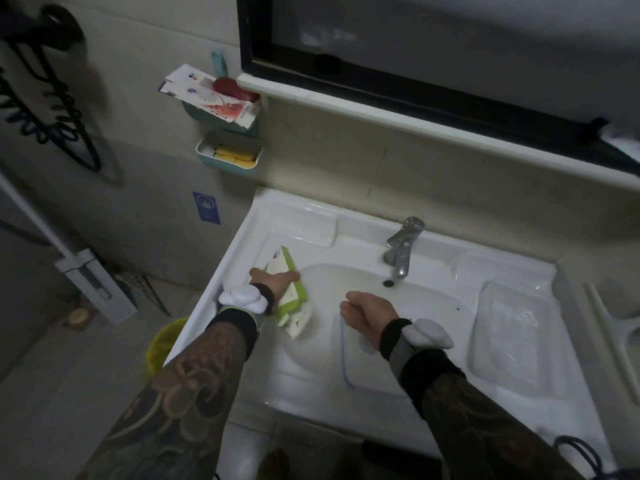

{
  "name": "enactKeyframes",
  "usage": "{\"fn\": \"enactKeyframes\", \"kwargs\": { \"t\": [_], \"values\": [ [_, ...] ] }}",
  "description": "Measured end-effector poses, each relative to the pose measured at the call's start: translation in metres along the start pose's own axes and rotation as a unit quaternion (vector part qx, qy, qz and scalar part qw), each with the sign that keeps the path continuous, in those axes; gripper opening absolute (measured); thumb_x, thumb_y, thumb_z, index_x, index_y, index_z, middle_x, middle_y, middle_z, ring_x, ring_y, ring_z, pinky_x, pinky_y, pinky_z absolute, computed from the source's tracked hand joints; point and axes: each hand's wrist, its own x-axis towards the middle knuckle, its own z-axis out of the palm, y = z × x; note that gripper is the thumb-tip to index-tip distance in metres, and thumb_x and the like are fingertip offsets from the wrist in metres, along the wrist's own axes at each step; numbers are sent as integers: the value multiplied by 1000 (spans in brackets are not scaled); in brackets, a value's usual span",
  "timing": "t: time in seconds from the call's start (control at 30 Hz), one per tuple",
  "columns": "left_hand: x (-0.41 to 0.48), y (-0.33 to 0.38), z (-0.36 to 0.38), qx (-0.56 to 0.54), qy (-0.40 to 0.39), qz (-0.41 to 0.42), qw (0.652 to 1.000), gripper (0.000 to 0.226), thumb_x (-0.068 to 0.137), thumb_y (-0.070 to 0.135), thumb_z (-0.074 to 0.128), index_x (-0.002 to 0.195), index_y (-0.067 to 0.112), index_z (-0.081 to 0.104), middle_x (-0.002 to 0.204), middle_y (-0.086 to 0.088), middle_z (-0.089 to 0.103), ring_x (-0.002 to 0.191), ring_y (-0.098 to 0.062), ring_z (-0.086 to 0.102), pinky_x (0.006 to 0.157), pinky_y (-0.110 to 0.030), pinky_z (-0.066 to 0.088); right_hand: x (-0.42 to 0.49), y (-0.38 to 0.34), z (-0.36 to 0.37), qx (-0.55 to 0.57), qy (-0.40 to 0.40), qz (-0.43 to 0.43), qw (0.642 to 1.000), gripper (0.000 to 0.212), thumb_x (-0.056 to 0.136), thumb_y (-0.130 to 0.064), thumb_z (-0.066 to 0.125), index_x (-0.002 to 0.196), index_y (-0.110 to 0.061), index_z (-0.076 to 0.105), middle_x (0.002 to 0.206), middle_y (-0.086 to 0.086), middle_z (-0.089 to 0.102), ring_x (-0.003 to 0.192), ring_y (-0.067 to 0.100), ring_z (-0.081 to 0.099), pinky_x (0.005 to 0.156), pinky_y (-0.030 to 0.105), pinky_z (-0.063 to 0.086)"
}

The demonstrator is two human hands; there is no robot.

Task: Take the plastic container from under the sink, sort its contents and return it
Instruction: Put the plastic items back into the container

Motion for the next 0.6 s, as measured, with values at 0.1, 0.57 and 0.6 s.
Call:
{"fn": "enactKeyframes", "kwargs": {
  "t": [0.1, 0.57, 0.6],
  "values": [
    [-3, 25, -9, -150, -72, -38, 985, 74, 72, 35, 79, 130, 2, 47, 117, -19, 64, 96, -34, 67, 78, -43, 57, -13, -13, 12, 40, -48, -32, 998, 10, 91, -8, 56, 98, -7, 62, 83, 15, 62, 72, 21, 62, 61, 20, 58],
    [-21, 81, -44, -182, -161, -17, 970, 37, 83, 50, 63, 78, 13, 65, 54, -7, 71, 72, -23, 65, 84, -37, 57, -59, -76, 84, -240, -129, -224, 936, 36, 95, 4, 38, 125, 3, 56, 132, 28, 55, 126, 40, 51, 113, 46, 37],
    [-21, 83, -43, -177, -152, -14, 972, 38, 81, 49, 67, 77, 12, 63, 59, -10, 71, 72, -25, 64, 86, -40, 56, -57, -76, 90, -278, -122, -246, 921, 36, 95, 2, 38, 126, 2, 56, 133, 24, 56, 126, 37, 51, 114, 45, 36]
  ]
}}
